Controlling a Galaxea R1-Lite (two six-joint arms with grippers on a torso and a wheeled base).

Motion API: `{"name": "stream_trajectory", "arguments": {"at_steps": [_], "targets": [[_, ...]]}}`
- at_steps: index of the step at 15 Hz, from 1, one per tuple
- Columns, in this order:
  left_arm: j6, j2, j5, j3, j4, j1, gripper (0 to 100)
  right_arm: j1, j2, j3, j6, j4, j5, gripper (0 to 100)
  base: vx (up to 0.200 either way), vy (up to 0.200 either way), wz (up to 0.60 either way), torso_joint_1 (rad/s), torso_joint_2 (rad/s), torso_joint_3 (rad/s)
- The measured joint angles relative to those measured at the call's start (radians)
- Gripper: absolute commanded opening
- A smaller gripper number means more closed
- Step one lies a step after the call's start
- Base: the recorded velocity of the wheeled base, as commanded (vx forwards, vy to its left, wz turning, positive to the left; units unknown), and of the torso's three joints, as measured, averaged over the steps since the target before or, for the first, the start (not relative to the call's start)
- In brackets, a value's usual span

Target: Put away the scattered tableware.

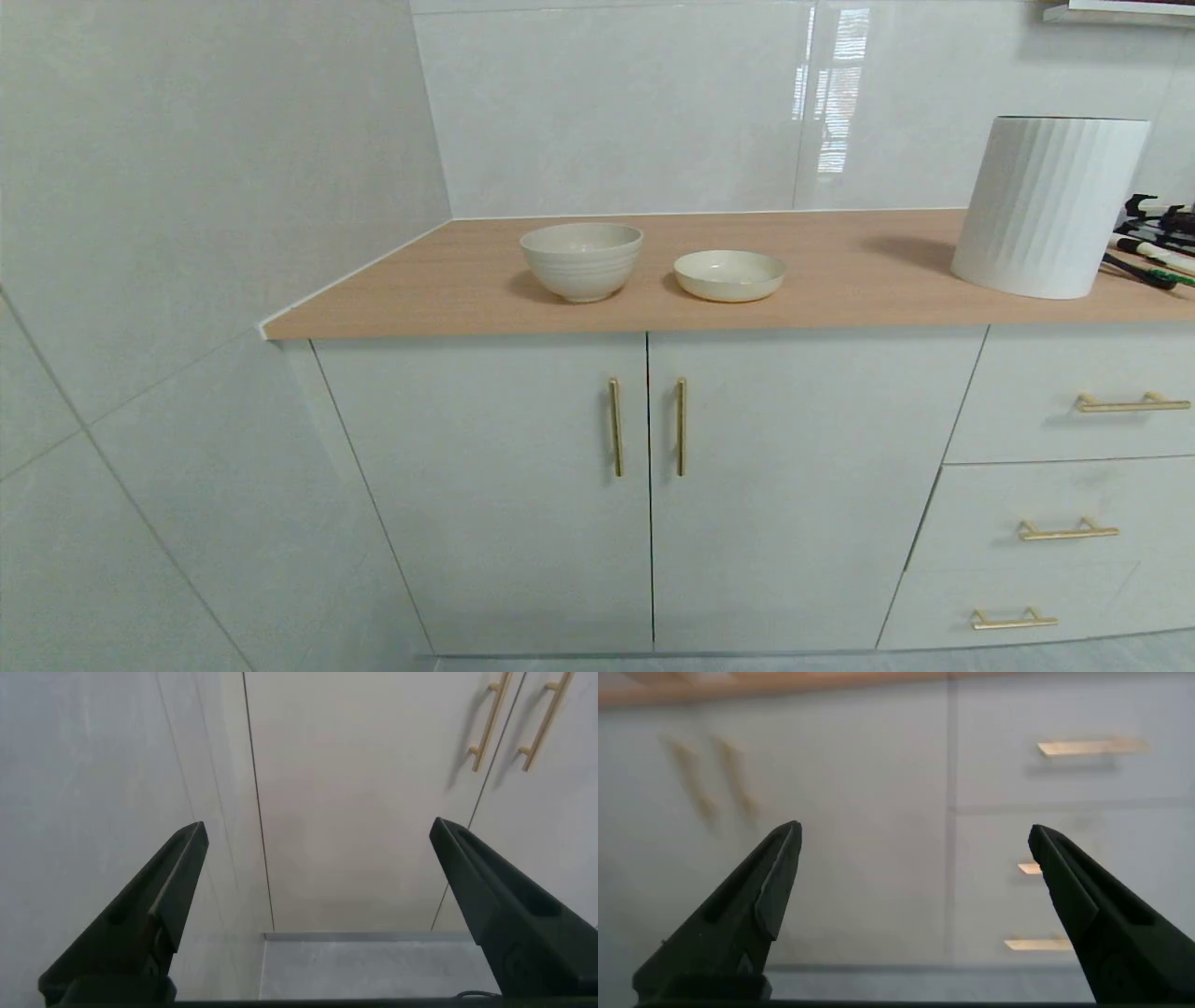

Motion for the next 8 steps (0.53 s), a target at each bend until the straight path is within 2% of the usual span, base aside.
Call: {"name": "stream_trajectory", "arguments": {"at_steps": [3,5,8], "targets": [[0.0,0.0,0.0,0.0,0.0,0.0,100,0.022,0.215,-0.12,0.032,0.005,0.145,100,0.0,0.0,0.0,0.0,0.0,0.0],[0.0,0.0,0.0,0.0,0.0,0.0,100,0.037,0.463,-0.188,0.031,-0.036,0.229,100,0.0,0.0,0.0,0.0,0.0,0.0],[0.0,0.0,0.0,0.0,0.0,0.0,100,0.098,0.856,-0.31,0.02,-0.148,0.299,100,0.0,0.0,0.0,0.0,0.0,0.0]]}}
